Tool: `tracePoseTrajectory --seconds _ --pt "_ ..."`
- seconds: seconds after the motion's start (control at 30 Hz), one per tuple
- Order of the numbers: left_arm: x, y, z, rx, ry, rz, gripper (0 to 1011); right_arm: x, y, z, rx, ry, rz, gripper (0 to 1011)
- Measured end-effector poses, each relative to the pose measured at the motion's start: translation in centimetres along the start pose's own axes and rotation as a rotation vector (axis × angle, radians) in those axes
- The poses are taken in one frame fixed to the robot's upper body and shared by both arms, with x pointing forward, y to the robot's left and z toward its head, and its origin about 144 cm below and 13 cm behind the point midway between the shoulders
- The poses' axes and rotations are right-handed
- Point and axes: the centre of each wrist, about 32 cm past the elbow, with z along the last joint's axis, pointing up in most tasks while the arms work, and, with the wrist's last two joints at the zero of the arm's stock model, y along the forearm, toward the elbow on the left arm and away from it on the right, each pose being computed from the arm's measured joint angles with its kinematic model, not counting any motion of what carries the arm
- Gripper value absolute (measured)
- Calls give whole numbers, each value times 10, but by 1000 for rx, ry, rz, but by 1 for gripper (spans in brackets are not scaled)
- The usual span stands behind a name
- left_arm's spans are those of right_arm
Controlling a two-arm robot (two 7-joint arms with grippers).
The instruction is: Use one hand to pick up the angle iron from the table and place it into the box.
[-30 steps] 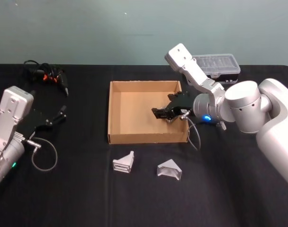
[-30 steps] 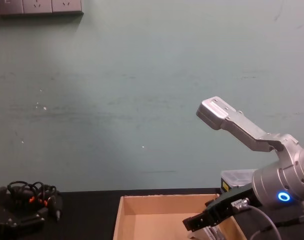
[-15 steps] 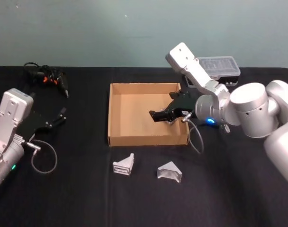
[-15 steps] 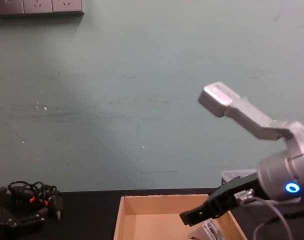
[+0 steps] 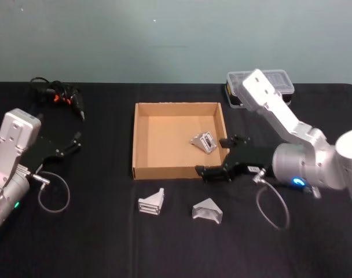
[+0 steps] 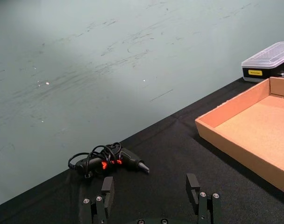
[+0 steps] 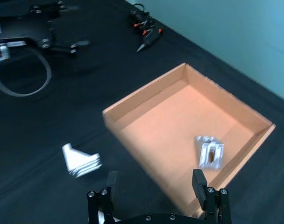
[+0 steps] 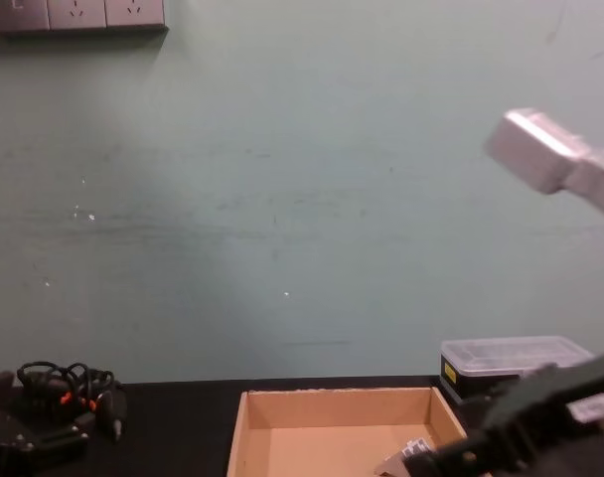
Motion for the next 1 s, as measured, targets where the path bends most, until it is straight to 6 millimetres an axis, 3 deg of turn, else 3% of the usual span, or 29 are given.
tracePoseTrajectory --seconds 0.17,0.4,0.6,1.0 --pt "0 0 0 0 0 0 1011 -15 -27 -14 -22 26 31 1004" --pt "0 0 0 0 0 0 1011 -33 -40 -25 -61 14 97 1004" --pt "0 0 0 0 0 0 1012 -40 -37 -32 -95 13 121 1004" --pt "0 0 0 0 0 0 1011 -38 -9 -35 -137 16 99 1004"
